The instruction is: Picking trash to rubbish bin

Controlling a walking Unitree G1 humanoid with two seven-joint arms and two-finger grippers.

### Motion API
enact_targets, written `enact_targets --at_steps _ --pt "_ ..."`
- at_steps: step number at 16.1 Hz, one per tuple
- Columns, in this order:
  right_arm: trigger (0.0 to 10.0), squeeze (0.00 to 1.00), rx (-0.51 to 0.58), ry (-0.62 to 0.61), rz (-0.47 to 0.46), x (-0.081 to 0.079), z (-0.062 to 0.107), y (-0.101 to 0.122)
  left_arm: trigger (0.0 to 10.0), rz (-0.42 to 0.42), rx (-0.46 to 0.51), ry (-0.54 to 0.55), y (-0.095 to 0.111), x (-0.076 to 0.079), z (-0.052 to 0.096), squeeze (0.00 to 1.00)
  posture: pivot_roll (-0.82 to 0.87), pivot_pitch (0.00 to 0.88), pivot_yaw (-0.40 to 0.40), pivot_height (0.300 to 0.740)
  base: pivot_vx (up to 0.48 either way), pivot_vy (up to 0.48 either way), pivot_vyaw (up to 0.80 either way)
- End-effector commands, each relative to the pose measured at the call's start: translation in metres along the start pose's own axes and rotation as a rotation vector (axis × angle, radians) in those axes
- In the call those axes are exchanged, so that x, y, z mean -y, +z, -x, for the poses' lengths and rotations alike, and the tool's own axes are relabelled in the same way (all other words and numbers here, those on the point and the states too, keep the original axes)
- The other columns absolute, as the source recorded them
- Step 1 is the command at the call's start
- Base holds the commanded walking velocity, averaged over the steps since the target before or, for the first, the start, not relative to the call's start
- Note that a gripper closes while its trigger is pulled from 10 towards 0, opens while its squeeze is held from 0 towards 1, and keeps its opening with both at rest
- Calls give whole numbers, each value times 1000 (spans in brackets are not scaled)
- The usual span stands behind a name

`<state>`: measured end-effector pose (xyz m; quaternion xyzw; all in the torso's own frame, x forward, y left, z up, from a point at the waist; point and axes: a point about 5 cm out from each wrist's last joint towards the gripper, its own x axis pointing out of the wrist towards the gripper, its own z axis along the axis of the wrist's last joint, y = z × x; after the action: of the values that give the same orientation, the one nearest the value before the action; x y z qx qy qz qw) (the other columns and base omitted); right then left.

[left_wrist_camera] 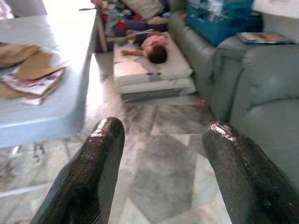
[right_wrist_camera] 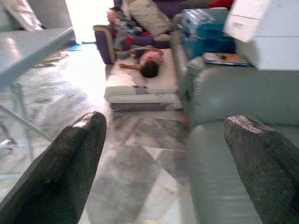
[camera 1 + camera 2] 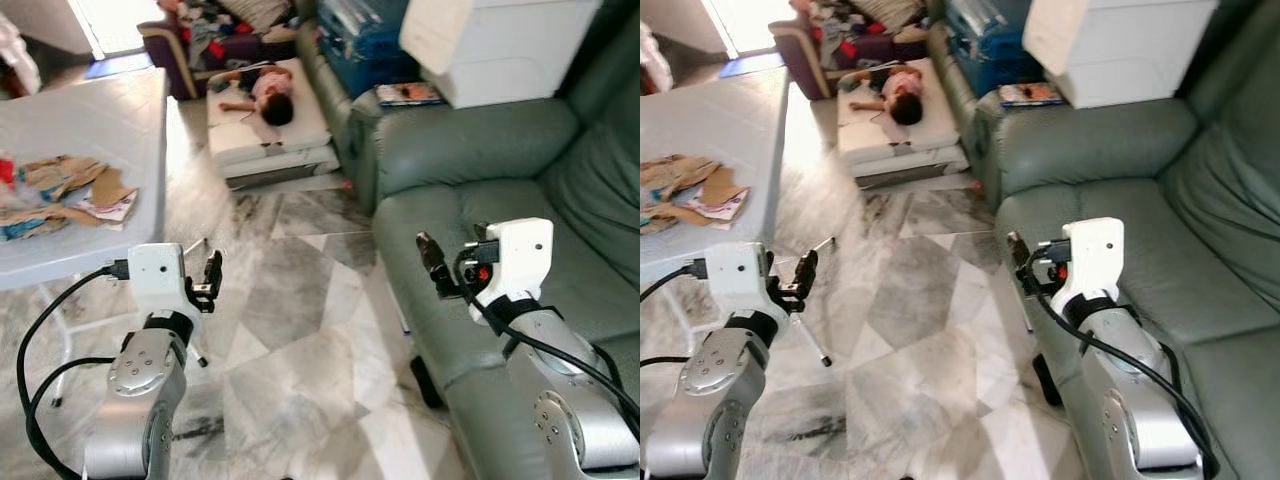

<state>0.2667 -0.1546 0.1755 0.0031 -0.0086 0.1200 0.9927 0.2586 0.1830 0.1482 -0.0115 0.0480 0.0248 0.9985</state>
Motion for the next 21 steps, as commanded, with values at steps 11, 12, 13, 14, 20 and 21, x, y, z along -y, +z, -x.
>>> enact_targets --at_steps 11,12,13,14,20,21 --pt "10000 0 27 19 6 -2 -2 6 10000 10 2 15 7 -2 -6 0 0 83 49 740 0 0 73" --pt "10000 0 28 21 8 -3 -3 7 10000 8 1 14 7 -1 -6 0 -1 83 48 740 0 0 800" --pt "10000 0 28 21 6 -3 -3 7 10000 6 4 12 7 0 -6 0 -1 83 48 740 0 0 800" --pt "10000 0 27 19 3 -3 -3 6 10000 6 10 7 8 1 -6 0 -3 83 47 740 0 0 800" --pt "10000 0 28 16 9 -2 -2 7 10000 26 5 6 8 2 -7 0 -7 85 47 740 0 0 800" --pt "10000 0 34 9 -2 -1 -2 8 10000 28 4 4 8 2 -8 0 -9 88 50 740 0 0 0"
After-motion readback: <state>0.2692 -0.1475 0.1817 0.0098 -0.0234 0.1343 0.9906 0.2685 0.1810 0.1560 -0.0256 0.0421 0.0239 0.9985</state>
